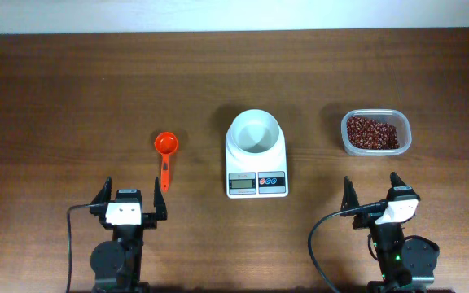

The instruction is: Scoop item into bowl and weigh 50g on scale

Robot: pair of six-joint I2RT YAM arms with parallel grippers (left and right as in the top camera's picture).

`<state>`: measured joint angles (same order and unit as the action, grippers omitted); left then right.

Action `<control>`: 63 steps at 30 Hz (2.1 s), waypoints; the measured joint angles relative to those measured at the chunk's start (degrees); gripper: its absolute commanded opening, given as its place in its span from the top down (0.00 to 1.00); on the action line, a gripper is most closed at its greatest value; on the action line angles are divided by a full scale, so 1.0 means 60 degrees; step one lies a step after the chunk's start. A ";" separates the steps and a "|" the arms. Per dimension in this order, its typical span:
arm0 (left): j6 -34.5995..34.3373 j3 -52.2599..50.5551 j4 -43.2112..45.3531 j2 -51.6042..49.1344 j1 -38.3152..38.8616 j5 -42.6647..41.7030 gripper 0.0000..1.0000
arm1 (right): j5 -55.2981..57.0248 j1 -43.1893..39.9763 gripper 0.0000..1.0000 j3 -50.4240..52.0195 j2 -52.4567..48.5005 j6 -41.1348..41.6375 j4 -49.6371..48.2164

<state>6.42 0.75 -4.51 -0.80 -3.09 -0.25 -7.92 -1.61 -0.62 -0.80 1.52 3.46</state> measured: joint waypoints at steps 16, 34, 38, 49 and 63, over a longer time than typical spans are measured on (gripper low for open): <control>-0.0004 0.0000 0.0000 0.0004 0.0783 0.0000 0.01 | 0.0004 0.0000 0.01 0.0000 0.0000 0.0004 0.0000; -0.0004 0.0000 -0.0004 0.0004 0.0783 0.0000 0.01 | 0.0004 0.0000 0.01 0.0000 0.0000 0.0000 0.0004; -0.0004 0.0000 0.0000 0.0004 0.0783 0.0000 0.01 | 0.0004 0.0000 0.01 0.0000 0.0000 0.0000 0.0000; -0.0004 0.0000 -0.0004 0.0004 0.0783 0.0000 0.01 | 0.0004 0.0004 0.01 0.0000 0.0000 -0.0004 0.0000; -0.0004 0.0000 0.0000 0.0004 0.0783 0.0000 0.01 | 0.0004 0.0004 0.01 0.0000 0.0000 -0.0004 0.0000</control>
<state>6.39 0.75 -4.51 -0.78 1.61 -0.25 -7.90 -1.58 -0.62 -0.80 1.50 3.46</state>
